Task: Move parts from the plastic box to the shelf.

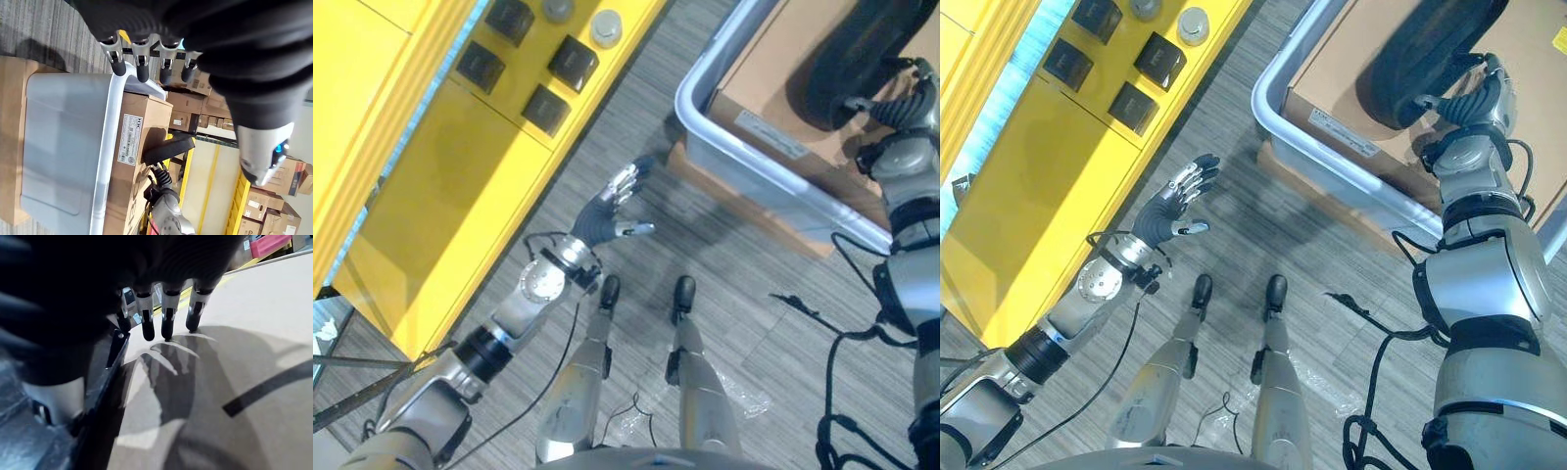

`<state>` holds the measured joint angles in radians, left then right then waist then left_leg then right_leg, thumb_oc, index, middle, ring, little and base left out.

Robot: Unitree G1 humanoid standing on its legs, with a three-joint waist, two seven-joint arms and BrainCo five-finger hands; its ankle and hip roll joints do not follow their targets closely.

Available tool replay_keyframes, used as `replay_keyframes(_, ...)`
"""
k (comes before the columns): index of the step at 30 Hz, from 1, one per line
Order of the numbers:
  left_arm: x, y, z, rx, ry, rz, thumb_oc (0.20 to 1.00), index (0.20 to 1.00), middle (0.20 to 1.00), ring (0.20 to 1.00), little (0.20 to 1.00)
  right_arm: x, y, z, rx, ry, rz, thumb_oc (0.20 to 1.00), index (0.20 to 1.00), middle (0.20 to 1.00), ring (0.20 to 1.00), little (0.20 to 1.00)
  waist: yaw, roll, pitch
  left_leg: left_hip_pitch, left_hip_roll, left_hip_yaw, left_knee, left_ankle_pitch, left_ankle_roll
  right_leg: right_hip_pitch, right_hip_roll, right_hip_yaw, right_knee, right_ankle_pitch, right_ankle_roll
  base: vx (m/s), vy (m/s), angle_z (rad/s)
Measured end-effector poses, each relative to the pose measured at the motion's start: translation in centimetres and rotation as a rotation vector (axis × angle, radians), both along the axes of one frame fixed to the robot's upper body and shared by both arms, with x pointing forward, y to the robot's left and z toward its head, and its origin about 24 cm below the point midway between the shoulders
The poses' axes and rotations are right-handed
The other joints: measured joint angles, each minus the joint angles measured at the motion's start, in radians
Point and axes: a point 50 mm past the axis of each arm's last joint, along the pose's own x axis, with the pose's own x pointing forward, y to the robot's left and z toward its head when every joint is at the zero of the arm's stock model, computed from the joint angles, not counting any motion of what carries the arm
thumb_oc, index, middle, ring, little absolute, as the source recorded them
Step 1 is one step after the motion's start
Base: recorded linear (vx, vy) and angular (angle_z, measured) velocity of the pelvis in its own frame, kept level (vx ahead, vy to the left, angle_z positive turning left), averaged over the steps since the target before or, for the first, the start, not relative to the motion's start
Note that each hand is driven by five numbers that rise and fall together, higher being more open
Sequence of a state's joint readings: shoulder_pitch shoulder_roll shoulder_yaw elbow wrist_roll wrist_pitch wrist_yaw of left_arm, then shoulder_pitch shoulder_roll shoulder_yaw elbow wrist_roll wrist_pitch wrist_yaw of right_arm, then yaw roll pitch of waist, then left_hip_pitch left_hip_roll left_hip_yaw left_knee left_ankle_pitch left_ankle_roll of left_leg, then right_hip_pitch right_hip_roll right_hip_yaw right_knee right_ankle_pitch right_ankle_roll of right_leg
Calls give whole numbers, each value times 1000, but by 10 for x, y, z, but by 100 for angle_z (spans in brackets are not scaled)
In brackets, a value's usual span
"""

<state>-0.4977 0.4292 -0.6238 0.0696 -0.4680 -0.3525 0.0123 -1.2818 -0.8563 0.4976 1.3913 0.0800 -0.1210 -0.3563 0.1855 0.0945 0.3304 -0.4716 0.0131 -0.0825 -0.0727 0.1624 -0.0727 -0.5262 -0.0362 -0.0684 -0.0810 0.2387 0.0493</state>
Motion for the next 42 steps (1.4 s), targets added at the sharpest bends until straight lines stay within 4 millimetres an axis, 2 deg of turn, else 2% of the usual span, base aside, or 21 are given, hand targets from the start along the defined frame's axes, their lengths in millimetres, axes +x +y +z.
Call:
replay_keyframes(2,0,1,0,-1,-1,4,1000,1000,1000,1000,1000,-5,-7,4,3,-1,-23,200,200,200,200,200,5,0,0,0,0,-1,0,1,0,1,0,0,0,0,0,-9,-3,3)
replay_keyframes(6,2,4,3,-9,-7,18,1000,1000,1000,1000,1000,-5,-8,4,34,-20,-24,200,200,200,200,200,3,0,0,1,-1,-1,1,2,1,1,-1,-1,4,0,-1,-17,-2,1)
replay_keyframes(11,4,6,8,-18,-24,31,1000,1000,1000,1000,1000,-10,-18,-15,108,19,-56,200,200,200,200,200,-5,0,-1,6,-4,-7,11,5,3,9,-8,-15,17,0,1,-39,-17,6)
replay_keyframes(15,4,7,8,-18,-22,35,1000,1000,1000,1000,1000,-16,-25,-38,143,67,-88,200,200,200,200,200,-24,-1,0,35,-7,-23,15,6,4,45,-10,-27,22,-4,5,-49,-28,10)
replay_keyframes(21,3,17,5,-29,-13,66,1000,1000,1000,1000,1000,-23,-33,-41,134,53,-108,200,200,200,200,200,-67,-3,0,98,-7,-24,-1,1,-1,103,-13,-28,29,-19,24,-33,-21,1)
replay_keyframes(25,3,25,0,-33,7,101,1000,1000,1000,1000,1000,-25,-33,-27,90,-3,-112,200,200,200,200,200,-88,-12,-2,106,-6,-11,-1,1,0,106,-13,-23,29,-19,24,-27,-19,-5)
replay_keyframes(26,3,26,-1,-34,10,104,1000,1000,1000,1000,1000,-23,-30,-25,64,-8,-104,1000,1000,1000,1000,1000,-95,-18,-5,107,-3,-6,1,1,1,106,-11,-22,29,-18,24,-49,-37,-9)
replay_keyframes(27,3,26,-1,-34,10,104,1000,1000,1000,1000,1000,-23,-30,-25,64,-8,-104,1000,1000,1000,1000,1000,-95,-18,-5,107,-3,-6,1,1,1,106,-11,-22,29,-18,24,-29,-27,-7)
replay_keyframes(30,3,28,1,-41,7,113,1000,1000,1000,1000,1000,-13,-13,-14,8,-45,-28,1000,1000,1000,1000,1000,-103,-30,-8,110,0,5,6,4,8,106,-8,-14,29,-13,17,-27,-28,-9)
replay_keyframes(33,3,28,0,-41,9,113,1000,1000,1000,1000,1000,-9,-8,-14,-12,-34,-9,1000,1000,1000,1000,1000,-98,-33,-9,108,-1,6,9,3,9,106,-7,-11,28,-13,17,0,0,0)
replay_keyframes(38,3,26,0,-40,9,107,1000,1000,1000,1000,1000,9,20,-23,-4,-4,62,1000,1000,1000,1000,1000,-76,-34,-10,104,-2,11,7,-4,4,103,-8,-3,18,-13,18,44,4,-2)
replay_keyframes(42,3,26,0,-38,8,107,1000,1000,1000,1000,1000,11,24,-25,-25,5,67,1000,1000,1000,1000,1000,-63,-34,-15,78,-3,-3,6,-4,3,83,-11,-22,16,-12,17,46,9,10)
